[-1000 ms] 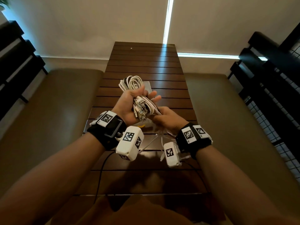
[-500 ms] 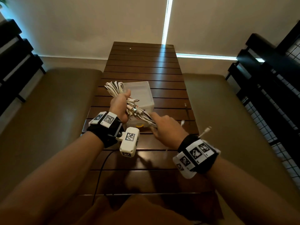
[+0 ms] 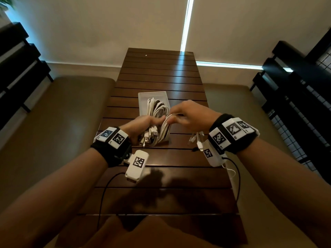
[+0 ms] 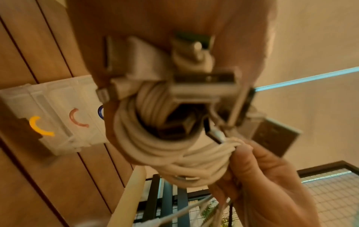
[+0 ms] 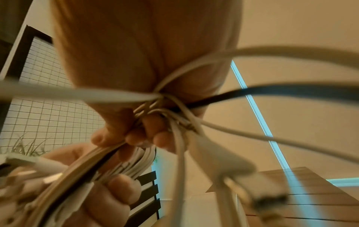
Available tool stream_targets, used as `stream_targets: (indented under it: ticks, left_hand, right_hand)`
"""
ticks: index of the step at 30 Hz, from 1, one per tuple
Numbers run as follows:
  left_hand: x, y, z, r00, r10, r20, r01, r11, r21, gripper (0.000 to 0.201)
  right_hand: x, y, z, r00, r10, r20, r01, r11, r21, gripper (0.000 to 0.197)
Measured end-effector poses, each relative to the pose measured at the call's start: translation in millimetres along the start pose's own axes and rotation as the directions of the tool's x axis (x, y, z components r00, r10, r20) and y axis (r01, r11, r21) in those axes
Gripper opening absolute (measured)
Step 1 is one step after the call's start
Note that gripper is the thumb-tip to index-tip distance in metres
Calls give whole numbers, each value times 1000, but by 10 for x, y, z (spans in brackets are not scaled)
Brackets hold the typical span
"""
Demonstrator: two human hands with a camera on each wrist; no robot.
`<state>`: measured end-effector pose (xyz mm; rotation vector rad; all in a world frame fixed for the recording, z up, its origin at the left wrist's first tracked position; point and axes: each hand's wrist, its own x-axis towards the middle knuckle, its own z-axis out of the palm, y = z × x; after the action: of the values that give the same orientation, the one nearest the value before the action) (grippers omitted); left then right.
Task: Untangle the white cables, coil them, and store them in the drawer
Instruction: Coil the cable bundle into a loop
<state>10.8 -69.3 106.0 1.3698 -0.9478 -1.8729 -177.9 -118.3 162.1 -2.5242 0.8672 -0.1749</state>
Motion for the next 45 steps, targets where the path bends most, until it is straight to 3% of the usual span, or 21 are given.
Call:
stream_targets:
  ticks: [4, 7, 11, 14, 19, 23, 26, 30, 33, 37, 41, 45]
  left_hand:
    - [-25, -35, 48, 994, 15, 109, -9, 998, -62, 51]
    - [-55, -38, 88, 993, 9, 115, -8, 1000, -16, 63]
    - [-100, 68, 138, 1000, -22, -11, 23, 988, 151, 37]
    - [-97, 130, 180, 997, -7, -82, 17, 992, 122, 24]
    - [-66, 139, 230, 998, -13, -61, 12, 1000, -25, 43]
    - [-52, 118, 229, 995, 33, -96, -37, 998, -40, 22]
    - [-32, 135, 206, 994, 43, -105, -43, 999, 0, 34]
    - [-42, 154, 233, 994, 63, -90, -63, 998, 3, 23]
    - [-49, 141, 252, 992, 64, -112, -65, 998, -1, 17]
    - [-90, 137, 303, 999, 29, -37, -33, 990, -135, 14]
    - [-100, 170, 374, 996, 87, -36, -91, 990, -110, 18]
    - [-101, 247, 436, 976, 201, -88, -203, 979, -14, 28]
  right_hand:
    - [83, 51, 1, 999, 42, -24, -42, 999, 26, 20]
    - [115, 63, 18, 996, 69, -49, -68, 997, 25, 21]
    - [126, 9, 48, 989, 98, -113, -88, 992, 91, 14]
    - [144, -14, 59, 961, 164, -221, -126, 977, 175, 17]
    - [176, -69, 63, 926, 213, -312, -161, 969, 186, 29]
    - [196, -78, 73, 908, 236, -345, -143, 951, 274, 42]
    - [212, -53, 65, 906, 233, -353, -122, 943, 309, 42]
    - [208, -46, -29, 935, 174, -310, -92, 961, 262, 40]
    - [141, 9, -117, 961, 120, -250, -98, 990, 100, 42]
    - [81, 94, -90, 953, 100, -287, -111, 994, -23, 44]
    - [54, 81, 13, 930, 80, -359, 9, 971, 239, 25]
    - [64, 1, 181, 882, 206, -425, 87, 813, 576, 26]
